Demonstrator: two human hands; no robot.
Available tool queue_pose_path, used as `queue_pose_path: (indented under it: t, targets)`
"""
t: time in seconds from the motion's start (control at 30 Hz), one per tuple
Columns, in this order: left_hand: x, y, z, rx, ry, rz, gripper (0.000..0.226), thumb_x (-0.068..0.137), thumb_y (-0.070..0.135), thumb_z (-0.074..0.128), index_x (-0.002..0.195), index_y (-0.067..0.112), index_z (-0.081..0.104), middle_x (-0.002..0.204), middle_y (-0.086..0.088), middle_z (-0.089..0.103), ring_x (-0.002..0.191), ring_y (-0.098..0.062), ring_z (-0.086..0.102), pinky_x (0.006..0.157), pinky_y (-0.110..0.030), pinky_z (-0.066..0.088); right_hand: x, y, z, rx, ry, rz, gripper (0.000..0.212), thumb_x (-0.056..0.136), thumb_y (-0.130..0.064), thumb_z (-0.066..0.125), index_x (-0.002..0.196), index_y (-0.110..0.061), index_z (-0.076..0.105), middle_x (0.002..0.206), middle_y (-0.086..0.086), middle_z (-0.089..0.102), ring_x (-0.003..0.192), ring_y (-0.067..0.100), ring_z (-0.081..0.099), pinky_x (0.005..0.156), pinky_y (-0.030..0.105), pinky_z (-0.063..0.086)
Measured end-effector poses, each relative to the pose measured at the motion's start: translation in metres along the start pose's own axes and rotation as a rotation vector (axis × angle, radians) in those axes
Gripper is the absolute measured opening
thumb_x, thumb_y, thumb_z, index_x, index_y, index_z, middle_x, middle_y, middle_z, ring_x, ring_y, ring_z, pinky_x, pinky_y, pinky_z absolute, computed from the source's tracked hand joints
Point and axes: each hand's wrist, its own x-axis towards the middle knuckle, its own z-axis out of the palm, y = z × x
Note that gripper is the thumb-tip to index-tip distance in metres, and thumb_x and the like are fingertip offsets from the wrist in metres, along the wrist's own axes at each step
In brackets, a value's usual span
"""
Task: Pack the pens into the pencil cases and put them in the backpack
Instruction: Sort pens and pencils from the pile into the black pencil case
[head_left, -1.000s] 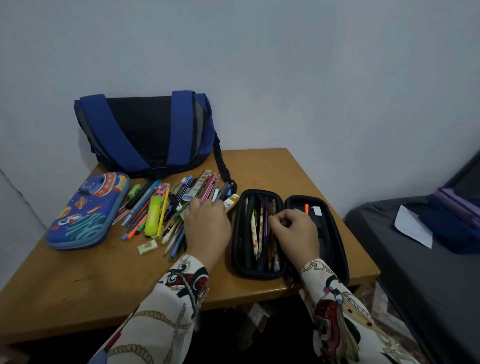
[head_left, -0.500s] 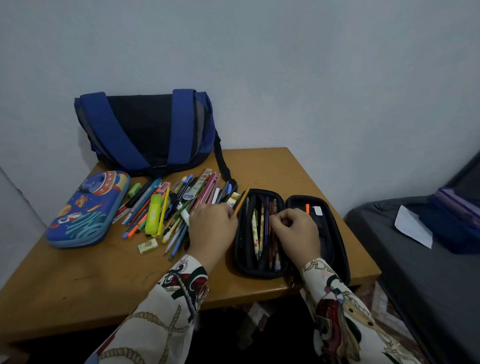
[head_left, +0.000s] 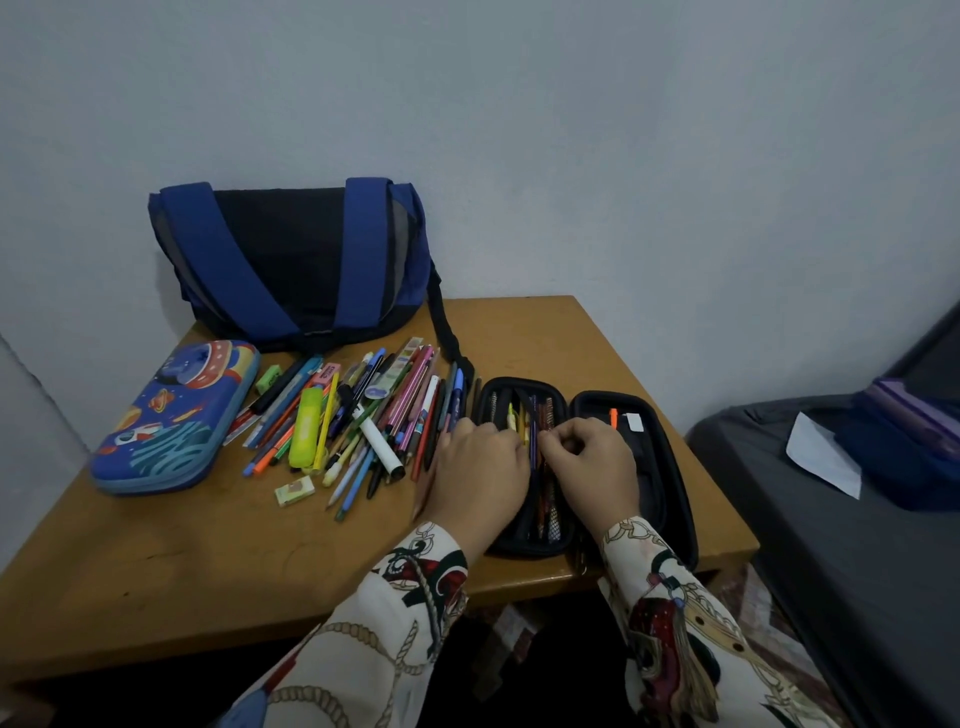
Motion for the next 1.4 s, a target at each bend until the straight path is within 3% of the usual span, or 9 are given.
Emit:
queue_pose_path:
  t: [0.17, 0.47, 0.63, 0.73, 0.87, 1.4]
  targets:
    - [-0.002, -0.007, -0.003, 0.101, -0.041, 0.095, 0.034, 0.101, 0.035, 0.04, 0.114, 0.025, 0.069, 0.102, 0.001, 0.058, 0.11, -0.023, 0.042, 0.099, -0.039, 0.031, 0.0, 0.0, 0.0, 0.007, 0.002, -0.001, 0.025, 0.088, -0.029, 0.065, 0.064, -0.02, 0.062, 0.068, -0.006, 0.057, 0.074, 0.014, 0.055, 0.083, 0.049, 0.049]
    - [-0.002, -0.008, 0.002, 0.078, 0.008, 0.149, 0.029, 0.101, 0.037, 0.04, 0.105, 0.021, 0.064, 0.1, 0.003, 0.06, 0.104, -0.02, 0.046, 0.093, -0.036, 0.035, -0.002, -0.002, -0.001, 0.013, 0.005, 0.006, 0.026, 0.087, -0.028, 0.065, 0.062, -0.022, 0.061, 0.068, -0.007, 0.056, 0.075, 0.014, 0.055, 0.084, 0.051, 0.048]
    - [0.01, -0.024, -0.007, -0.192, 0.217, -0.105, 0.026, 0.101, 0.028, 0.043, 0.098, 0.015, 0.065, 0.096, 0.001, 0.063, 0.098, -0.018, 0.052, 0.084, -0.035, 0.045, -0.002, -0.002, -0.002, 0.023, -0.003, 0.012, 0.029, 0.087, -0.028, 0.065, 0.059, -0.024, 0.058, 0.066, -0.007, 0.055, 0.074, 0.014, 0.055, 0.086, 0.051, 0.049]
    - [0.018, -0.039, -0.014, -0.025, 0.166, -0.221, 0.025, 0.099, 0.027, 0.046, 0.101, 0.014, 0.067, 0.098, -0.001, 0.067, 0.105, -0.023, 0.051, 0.086, -0.036, 0.043, -0.001, -0.001, -0.002, 0.028, -0.008, 0.012, 0.029, 0.088, -0.028, 0.065, 0.06, -0.022, 0.058, 0.066, -0.005, 0.055, 0.074, 0.014, 0.055, 0.087, 0.051, 0.049]
    - [0.023, -0.043, -0.014, 0.173, 0.119, -0.192, 0.026, 0.098, 0.032, 0.046, 0.102, 0.016, 0.066, 0.1, -0.001, 0.067, 0.106, -0.024, 0.05, 0.09, -0.036, 0.04, -0.002, -0.002, -0.003, 0.03, -0.014, 0.012, 0.029, 0.088, -0.028, 0.065, 0.06, -0.023, 0.058, 0.067, -0.006, 0.056, 0.074, 0.015, 0.055, 0.087, 0.052, 0.049]
    - [0.041, -0.037, -0.01, 0.36, 0.032, -0.199, 0.02, 0.096, 0.019, 0.048, 0.093, 0.013, 0.067, 0.092, -0.005, 0.065, 0.1, -0.028, 0.055, 0.08, -0.034, 0.039, 0.002, 0.001, -0.002, -0.013, -0.05, 0.001, 0.028, 0.09, -0.033, 0.063, 0.065, -0.023, 0.061, 0.069, -0.004, 0.058, 0.076, 0.015, 0.056, 0.081, 0.045, 0.05]
